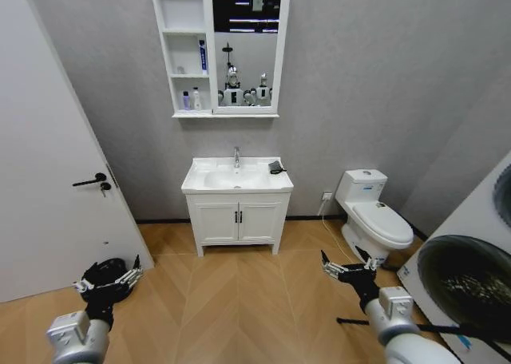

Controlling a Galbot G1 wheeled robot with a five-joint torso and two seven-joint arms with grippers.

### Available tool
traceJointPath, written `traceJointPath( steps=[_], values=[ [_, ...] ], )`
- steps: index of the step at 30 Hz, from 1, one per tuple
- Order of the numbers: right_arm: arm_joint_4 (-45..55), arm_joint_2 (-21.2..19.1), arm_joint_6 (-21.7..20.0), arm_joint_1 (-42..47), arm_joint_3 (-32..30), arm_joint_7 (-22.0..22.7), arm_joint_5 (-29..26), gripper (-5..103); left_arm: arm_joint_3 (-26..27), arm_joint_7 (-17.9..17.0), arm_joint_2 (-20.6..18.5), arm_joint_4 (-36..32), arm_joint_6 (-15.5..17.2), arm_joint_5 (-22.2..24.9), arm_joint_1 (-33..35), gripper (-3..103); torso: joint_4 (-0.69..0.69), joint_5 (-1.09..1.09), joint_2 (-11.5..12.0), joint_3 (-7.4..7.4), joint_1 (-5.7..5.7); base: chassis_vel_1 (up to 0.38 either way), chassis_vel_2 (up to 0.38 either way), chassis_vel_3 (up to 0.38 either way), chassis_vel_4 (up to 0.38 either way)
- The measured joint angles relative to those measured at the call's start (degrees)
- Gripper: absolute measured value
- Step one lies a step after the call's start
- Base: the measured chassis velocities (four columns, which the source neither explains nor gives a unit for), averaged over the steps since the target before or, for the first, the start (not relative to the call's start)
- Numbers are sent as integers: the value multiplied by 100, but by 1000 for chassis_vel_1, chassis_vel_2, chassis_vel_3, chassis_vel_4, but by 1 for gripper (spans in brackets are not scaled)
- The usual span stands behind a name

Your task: Move facial cleanser and shampoo from washbasin to cabinet, then wipe washbasin with towel.

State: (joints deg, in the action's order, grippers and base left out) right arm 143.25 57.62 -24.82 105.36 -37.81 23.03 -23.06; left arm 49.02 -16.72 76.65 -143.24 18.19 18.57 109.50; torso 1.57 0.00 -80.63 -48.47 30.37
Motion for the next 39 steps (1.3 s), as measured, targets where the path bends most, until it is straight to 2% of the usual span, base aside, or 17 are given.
traceJointPath(
  steps=[39],
  values=[
    [0,30,-61,5,18,45,7,100,0,-1,0,0,0,0,0,100,2,1,-3,3,-6,-7,5,6,-5]
  ],
)
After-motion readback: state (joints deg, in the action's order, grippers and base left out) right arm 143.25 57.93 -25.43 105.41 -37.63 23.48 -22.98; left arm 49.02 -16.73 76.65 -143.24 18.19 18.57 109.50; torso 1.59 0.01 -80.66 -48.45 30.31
